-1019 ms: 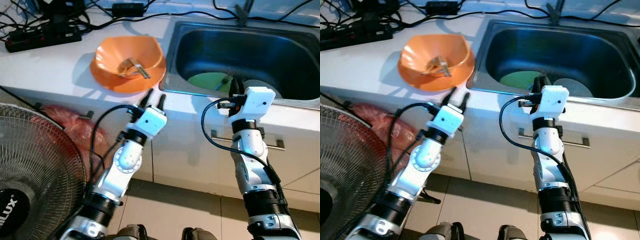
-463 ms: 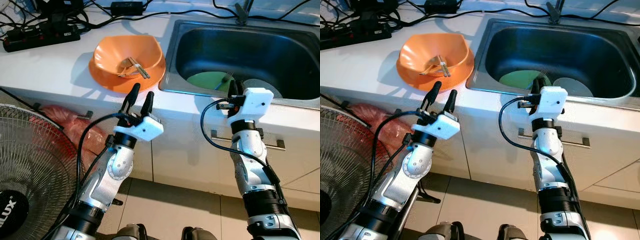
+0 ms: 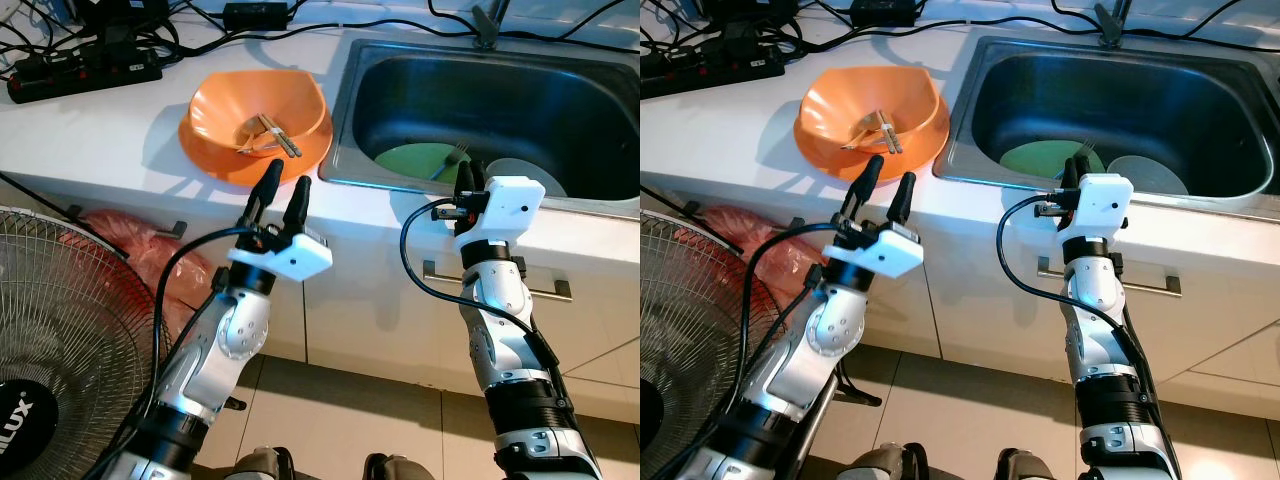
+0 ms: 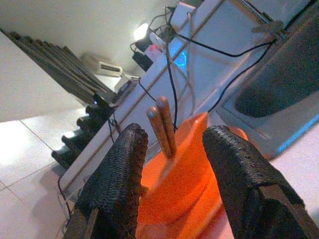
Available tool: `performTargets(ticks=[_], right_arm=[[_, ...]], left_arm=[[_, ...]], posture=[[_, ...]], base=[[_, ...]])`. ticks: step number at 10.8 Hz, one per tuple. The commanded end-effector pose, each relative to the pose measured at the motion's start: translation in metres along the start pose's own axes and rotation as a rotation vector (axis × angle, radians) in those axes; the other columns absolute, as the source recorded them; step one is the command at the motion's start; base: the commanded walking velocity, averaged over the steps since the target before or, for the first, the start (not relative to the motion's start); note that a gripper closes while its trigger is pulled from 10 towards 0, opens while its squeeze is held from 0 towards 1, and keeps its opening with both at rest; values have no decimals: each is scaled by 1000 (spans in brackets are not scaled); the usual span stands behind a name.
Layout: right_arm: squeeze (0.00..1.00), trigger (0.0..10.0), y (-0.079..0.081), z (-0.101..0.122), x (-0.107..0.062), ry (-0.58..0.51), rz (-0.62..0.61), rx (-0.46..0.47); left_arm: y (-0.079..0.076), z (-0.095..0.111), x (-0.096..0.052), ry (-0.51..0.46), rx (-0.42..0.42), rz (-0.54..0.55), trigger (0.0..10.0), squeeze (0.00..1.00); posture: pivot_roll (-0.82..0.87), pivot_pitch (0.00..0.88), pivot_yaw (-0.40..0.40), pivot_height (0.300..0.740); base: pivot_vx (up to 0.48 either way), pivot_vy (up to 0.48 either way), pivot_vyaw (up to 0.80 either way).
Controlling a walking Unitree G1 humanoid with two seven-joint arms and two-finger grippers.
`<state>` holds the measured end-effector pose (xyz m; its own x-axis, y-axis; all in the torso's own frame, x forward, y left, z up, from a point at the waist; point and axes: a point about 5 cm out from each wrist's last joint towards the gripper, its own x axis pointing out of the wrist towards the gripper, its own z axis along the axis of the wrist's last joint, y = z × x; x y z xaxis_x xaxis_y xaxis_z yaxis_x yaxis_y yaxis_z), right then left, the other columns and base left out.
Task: Kitchen organization
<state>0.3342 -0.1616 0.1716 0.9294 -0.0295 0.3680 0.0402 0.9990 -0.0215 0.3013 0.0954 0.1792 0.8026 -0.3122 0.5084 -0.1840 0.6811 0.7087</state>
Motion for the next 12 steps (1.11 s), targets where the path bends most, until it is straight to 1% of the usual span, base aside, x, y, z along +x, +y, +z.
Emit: performTargets(ticks=[1,3,5,6,9,11,12], right_arm=[[0,10000,-1,0,2,1,1,1],[0,10000,-1,1,2,-1,1,0],[0,10000,-1,0,2,0,1,0],[0,10000,-1,0,2,0,0,2],[0,10000,0,0,1,-1,0,1],[0,10000,0,1,1,-3,-1,2],[0,10000,0,1,1,-4,-1,2]], left_arm=[[0,0,3,-2,8,-1,10000,0],[2,2,8,-14,16,12,10000,0],[0,2,14,-22,22,-3,10000,0],[-4,3,19,-26,18,-34,10000,0],[-12,5,30,-33,14,-82,10000,0],[-12,6,34,-44,14,-81,10000,0],[-9,8,36,-57,14,-63,10000,0]], posture=[[2,151,20,740],[0,152,20,740],[-2,150,23,740],[-2,150,23,740],[-6,150,25,740],[-9,150,28,740],[-7,147,25,740]], base=[[0,0,0],[0,0,0],[0,0,0],[0,0,0],[0,0,0],[0,0,0],[0,0,0]])
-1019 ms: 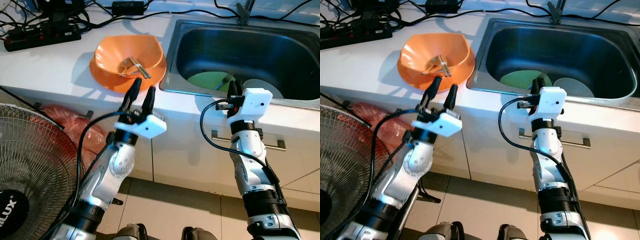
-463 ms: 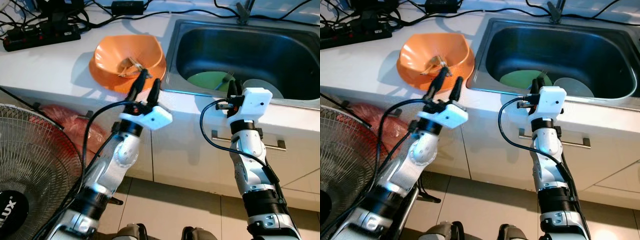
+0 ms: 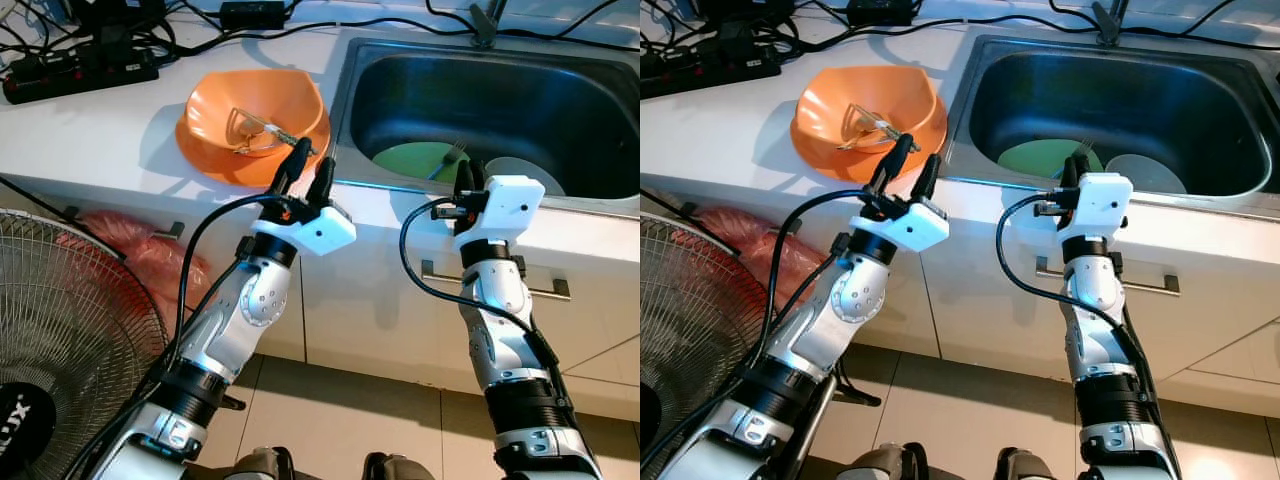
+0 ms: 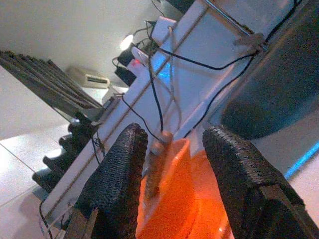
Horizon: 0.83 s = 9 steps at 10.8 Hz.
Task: Kitchen organization
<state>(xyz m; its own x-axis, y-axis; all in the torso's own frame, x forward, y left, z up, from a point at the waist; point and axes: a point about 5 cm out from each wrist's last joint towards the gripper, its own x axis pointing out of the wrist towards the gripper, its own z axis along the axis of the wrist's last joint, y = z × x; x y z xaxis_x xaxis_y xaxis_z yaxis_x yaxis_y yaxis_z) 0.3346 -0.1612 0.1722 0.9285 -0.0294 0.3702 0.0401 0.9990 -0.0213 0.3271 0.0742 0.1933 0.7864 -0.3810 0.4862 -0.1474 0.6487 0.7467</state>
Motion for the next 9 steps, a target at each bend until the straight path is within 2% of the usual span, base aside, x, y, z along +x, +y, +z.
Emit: performTargets(ticks=[1,5,9], right_arm=[[0,10000,0,0,1,-2,0,3],[0,10000,0,0,2,-6,2,5],[0,10000,1,0,2,-5,2,5]], left_arm=[[5,3,3,-22,-6,18,10000,0],[20,11,14,-64,12,68,10000,0],[12,5,12,-37,1,-3,10000,0]], posture=[[-8,147,25,740],[-4,139,23,740],[-3,138,24,740]], base=[[0,0,0],[0,0,0],[0,0,0]])
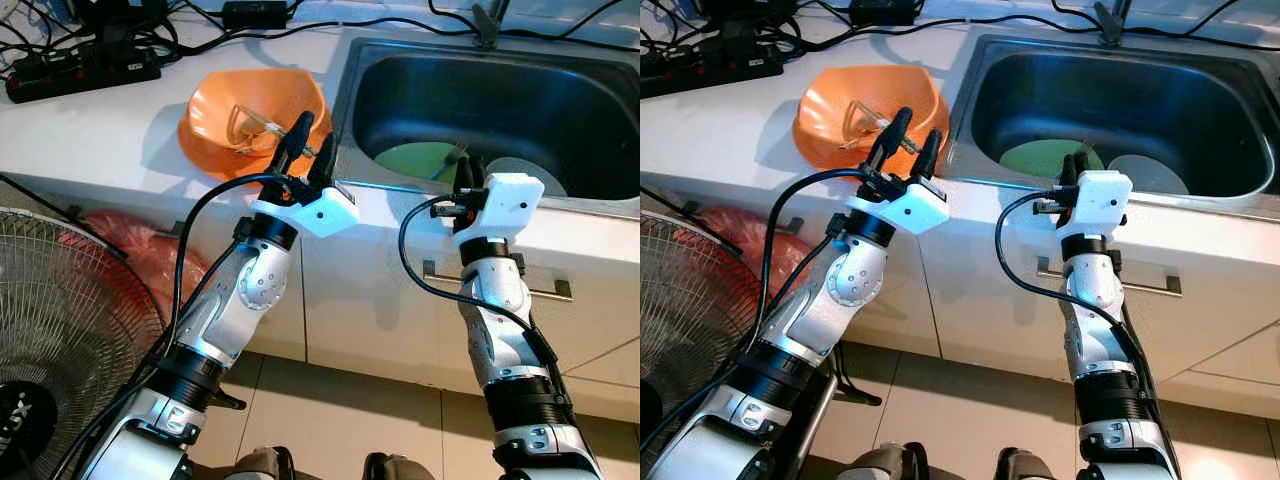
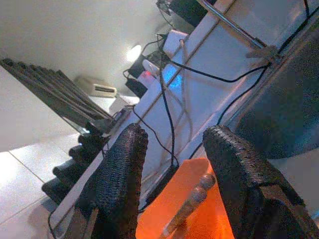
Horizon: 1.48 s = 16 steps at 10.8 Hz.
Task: Kitchen organization
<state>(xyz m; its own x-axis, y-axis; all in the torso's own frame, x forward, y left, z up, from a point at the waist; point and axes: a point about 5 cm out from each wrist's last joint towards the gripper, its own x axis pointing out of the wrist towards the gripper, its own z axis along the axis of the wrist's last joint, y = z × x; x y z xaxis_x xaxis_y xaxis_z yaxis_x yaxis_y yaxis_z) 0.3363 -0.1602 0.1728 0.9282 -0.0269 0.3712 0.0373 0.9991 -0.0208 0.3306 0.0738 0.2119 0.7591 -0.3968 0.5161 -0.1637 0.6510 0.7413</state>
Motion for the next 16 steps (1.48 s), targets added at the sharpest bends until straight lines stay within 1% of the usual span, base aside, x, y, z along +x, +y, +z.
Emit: performTargets(ticks=[1,3,4,6,7,8,11,15,16], right_arm=[[0,10000,0,0,0,-6,-1,4],[0,10000,0,0,0,-6,-1,4],[0,10000,0,0,0,-5,-1,5],[0,10000,0,0,0,-4,2,6],[0,10000,0,0,0,-4,1,6],[0,10000,0,0,0,-4,0,6],[0,10000,0,0,1,-4,1,6],[0,10000,1,0,0,-6,2,9],[0,10000,1,0,-1,-6,1,9]], left_arm=[[-3,0,-1,1,-6,-29,10000,0],[-5,0,-2,-4,-7,-51,10000,0],[-8,2,-3,-19,-12,-80,10000,0],[-12,0,-5,0,-15,-96,10000,1000],[-11,-3,-5,10,16,-98,10000,59],[-10,-5,-4,19,29,-95,10000,0],[-8,-15,-4,73,59,-103,10000,0],[-5,-20,-4,99,86,-84,10000,0],[-6,-20,-3,99,89,-87,7451,0]], posture=[[-4,136,24,740],[-1,136,23,740],[0,138,22,740],[0,138,22,740],[0,138,22,740],[1,140,19,740],[4,142,18,740],[2,141,19,740],[1,143,19,740]], base=[[0,0,0],[0,0,0],[0,0,0],[0,0,0],[0,0,0],[0,0,0],[0,0,0],[0,0,0],[0,0,0]])
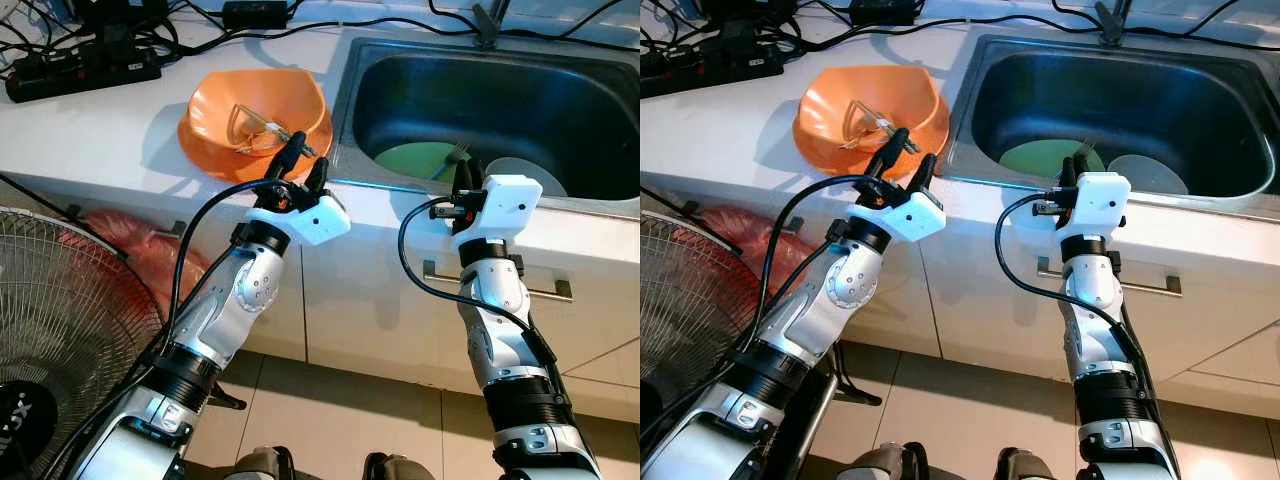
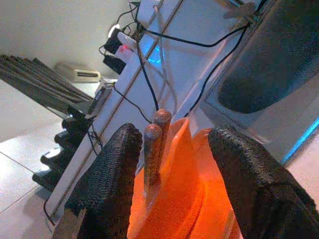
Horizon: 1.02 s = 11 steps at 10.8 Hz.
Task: Kitchen organization
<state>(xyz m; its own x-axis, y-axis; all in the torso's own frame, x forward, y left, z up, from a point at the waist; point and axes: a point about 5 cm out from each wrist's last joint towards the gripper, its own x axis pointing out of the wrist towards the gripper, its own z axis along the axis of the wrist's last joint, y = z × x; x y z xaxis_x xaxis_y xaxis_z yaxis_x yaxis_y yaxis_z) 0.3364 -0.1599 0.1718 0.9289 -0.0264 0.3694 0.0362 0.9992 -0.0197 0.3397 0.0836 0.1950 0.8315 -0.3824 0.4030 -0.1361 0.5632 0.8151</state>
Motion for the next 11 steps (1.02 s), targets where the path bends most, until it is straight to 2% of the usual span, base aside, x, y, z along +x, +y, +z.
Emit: performTargets(ticks=[1,7,9,11], right_arm=[[0,10000,1,1,0,-7,1,8],[0,10000,0,0,0,-5,-3,7],[0,10000,0,0,0,-6,-3,8],[0,10000,1,0,-1,-9,-6,10]], left_arm=[[2,0,3,-4,14,9,0,0],[1,4,6,-21,17,10,0,0],[4,7,6,-49,45,21,0,0],[16,17,10,-113,85,94,0,0]], posture=[[1,143,19,740],[1,135,21,740],[1,135,21,740],[1,127,24,740]], base=[[0,0,0],[0,0,0],[0,0,0],[0,0,0]])
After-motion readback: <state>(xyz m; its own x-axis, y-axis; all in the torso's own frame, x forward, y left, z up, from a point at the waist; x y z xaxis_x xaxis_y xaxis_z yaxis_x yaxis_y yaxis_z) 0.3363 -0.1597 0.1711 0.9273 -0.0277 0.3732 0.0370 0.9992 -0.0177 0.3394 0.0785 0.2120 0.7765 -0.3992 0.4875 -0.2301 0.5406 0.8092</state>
